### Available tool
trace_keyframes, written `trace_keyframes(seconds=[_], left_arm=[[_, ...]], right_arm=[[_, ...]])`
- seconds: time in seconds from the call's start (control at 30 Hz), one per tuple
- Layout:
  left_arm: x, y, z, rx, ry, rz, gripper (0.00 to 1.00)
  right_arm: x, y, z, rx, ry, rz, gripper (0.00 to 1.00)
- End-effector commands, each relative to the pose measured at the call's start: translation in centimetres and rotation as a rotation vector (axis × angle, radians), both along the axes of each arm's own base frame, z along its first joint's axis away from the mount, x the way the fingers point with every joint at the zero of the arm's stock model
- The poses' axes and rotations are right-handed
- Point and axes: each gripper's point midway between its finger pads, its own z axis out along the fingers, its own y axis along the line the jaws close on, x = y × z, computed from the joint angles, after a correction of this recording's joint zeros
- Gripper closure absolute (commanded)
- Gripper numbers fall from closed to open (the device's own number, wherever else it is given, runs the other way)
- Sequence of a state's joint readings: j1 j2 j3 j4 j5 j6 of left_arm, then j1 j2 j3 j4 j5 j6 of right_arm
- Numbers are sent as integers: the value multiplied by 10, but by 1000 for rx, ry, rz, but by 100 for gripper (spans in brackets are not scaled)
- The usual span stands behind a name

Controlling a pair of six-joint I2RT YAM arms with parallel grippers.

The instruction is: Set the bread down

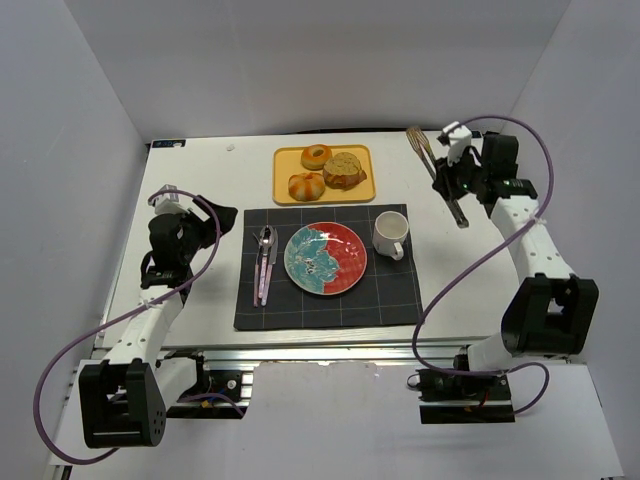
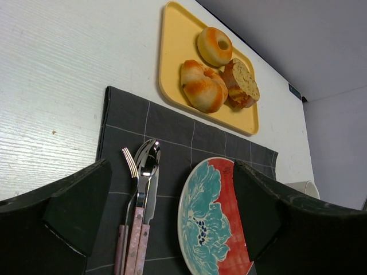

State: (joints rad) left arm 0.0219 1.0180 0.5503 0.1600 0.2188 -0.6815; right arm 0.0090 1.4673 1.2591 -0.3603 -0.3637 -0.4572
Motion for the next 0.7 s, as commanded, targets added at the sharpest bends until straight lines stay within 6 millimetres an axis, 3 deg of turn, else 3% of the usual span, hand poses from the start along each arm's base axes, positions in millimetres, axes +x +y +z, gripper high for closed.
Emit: trace_keyframes(seconds=[0.0,0.07,0.37,0.5,0.67], left_arm=[[2,-4,18,-7,-49,-16,5],[2,-4,19,-7,-50,-16,5],[-2,0,22,0,-49,7,5],[-3,1,21,-4,-48,15,5],[0,1,20,-4,-46,15,5]], right_arm=[[14,34,15,12,-35,130,60],[24,52,30,-6,-76,180,56],[50,109,41,-73,-145,328,52],[47,140,32,-133,-157,426,50],[53,162,22,-229,-192,493,50]])
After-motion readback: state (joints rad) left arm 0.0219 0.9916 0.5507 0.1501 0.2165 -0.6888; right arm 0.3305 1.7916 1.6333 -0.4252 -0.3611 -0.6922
